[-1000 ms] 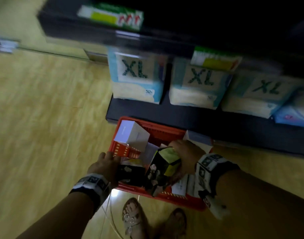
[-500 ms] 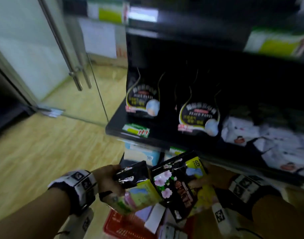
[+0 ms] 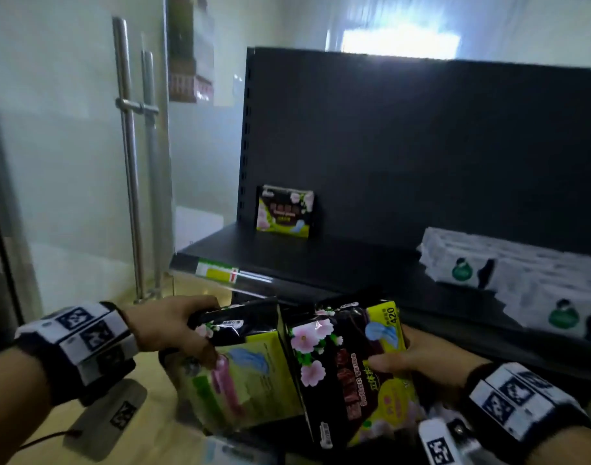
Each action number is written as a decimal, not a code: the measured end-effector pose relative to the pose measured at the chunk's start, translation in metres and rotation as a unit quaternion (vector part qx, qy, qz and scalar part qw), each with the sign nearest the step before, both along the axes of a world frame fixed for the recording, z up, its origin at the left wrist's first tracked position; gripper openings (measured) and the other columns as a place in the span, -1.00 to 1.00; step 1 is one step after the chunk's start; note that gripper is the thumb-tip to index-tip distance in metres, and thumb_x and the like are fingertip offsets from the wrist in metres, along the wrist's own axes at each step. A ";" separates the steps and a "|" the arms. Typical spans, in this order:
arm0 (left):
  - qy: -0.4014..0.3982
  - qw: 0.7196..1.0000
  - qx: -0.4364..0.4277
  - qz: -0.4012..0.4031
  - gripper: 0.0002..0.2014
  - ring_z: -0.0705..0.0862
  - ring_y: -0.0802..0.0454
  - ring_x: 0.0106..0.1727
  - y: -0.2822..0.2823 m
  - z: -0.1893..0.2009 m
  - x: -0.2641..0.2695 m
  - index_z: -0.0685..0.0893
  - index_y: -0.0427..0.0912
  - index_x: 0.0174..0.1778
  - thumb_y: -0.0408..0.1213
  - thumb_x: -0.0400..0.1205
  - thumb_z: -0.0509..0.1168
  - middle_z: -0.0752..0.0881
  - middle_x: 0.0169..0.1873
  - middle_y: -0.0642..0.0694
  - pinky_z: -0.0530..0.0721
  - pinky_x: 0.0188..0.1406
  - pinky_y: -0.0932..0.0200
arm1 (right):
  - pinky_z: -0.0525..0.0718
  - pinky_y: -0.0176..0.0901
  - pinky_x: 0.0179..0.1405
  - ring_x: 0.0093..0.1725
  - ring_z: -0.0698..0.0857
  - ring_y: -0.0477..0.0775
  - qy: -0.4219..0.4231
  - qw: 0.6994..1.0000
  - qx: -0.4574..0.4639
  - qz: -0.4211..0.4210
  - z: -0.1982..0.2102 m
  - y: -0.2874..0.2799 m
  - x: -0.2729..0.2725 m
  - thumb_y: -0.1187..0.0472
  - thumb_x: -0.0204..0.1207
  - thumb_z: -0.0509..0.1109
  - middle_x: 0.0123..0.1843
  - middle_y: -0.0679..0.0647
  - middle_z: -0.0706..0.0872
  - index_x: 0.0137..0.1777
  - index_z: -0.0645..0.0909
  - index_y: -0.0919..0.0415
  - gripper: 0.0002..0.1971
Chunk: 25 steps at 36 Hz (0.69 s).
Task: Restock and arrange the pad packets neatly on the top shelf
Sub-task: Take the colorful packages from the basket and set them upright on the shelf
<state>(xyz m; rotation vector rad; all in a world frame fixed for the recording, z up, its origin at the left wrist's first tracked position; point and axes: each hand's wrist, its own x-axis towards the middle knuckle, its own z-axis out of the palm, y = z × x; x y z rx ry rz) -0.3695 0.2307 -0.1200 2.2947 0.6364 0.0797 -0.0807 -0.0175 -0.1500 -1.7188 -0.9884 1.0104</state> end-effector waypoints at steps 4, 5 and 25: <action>-0.034 0.999 0.021 -0.005 -0.37 0.77 0.16 -0.02 0.002 0.045 0.002 0.63 0.13 0.11 0.02 0.11 0.63 0.78 -0.03 0.13 0.76 0.02 0.06 | 0.64 0.14 0.33 0.23 0.74 0.17 -0.055 0.998 0.008 0.005 0.038 -0.003 0.010 0.20 0.26 0.61 0.24 0.13 0.77 0.38 0.52 0.14 -0.35; -0.039 0.999 0.023 -0.005 -0.38 0.77 0.14 -0.02 0.004 0.056 0.004 0.62 0.10 0.13 -0.03 0.15 0.63 0.78 -0.01 0.09 0.76 0.02 0.04 | 0.66 0.12 0.31 0.22 0.75 0.16 -0.066 0.998 0.009 0.006 0.047 -0.003 0.014 0.16 0.27 0.62 0.22 0.11 0.78 0.38 0.52 0.12 -0.35; -0.113 0.985 0.096 0.086 -0.44 0.71 -0.11 -0.32 0.134 0.155 0.136 0.53 -0.07 0.06 -0.03 0.24 0.61 0.69 -0.16 -0.18 0.78 -0.33 -0.03 | 0.61 0.29 0.27 0.07 0.80 0.19 0.056 0.924 0.172 -0.336 0.095 0.081 0.049 -0.24 0.12 0.63 0.00 0.10 0.85 0.14 0.72 0.04 -0.39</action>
